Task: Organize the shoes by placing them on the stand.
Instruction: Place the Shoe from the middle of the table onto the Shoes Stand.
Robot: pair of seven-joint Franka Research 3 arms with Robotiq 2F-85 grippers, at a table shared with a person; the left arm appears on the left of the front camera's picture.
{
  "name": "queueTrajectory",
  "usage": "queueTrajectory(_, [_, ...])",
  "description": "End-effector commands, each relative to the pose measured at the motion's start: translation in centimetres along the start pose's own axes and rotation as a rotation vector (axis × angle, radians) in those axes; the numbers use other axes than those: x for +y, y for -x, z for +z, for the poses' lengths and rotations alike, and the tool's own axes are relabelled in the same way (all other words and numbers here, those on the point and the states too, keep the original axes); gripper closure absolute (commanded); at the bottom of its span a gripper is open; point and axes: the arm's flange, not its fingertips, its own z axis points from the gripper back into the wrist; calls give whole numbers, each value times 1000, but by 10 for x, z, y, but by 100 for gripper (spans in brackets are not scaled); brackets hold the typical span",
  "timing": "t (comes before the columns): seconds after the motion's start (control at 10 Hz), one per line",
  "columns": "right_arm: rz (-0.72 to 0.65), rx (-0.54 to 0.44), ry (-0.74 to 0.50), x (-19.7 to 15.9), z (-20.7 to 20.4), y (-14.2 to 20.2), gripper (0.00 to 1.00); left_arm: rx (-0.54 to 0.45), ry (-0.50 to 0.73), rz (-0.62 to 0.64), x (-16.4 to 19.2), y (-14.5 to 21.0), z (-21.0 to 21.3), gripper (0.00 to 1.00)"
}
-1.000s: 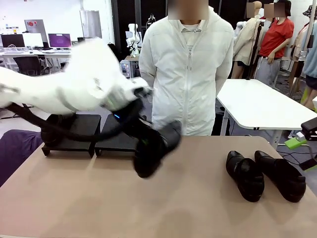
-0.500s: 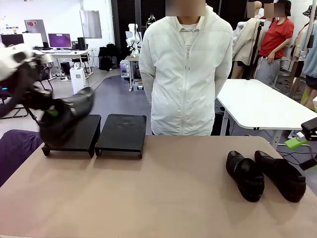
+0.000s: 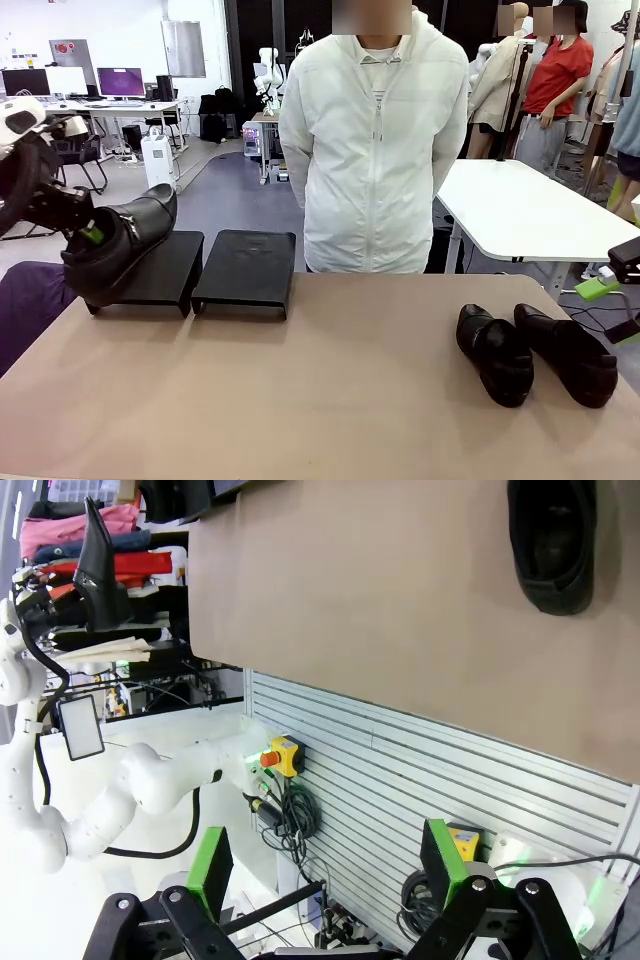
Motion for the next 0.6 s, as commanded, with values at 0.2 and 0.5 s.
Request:
queueTrajectory(0.2, [0,-7,-21,3,1,-1,0,107,-21,-91,3,-23,-22,100])
queueTrajectory(0.5, [0,-7,-21,3,1,-1,0,19,-54,-63,49,-105,-76,100])
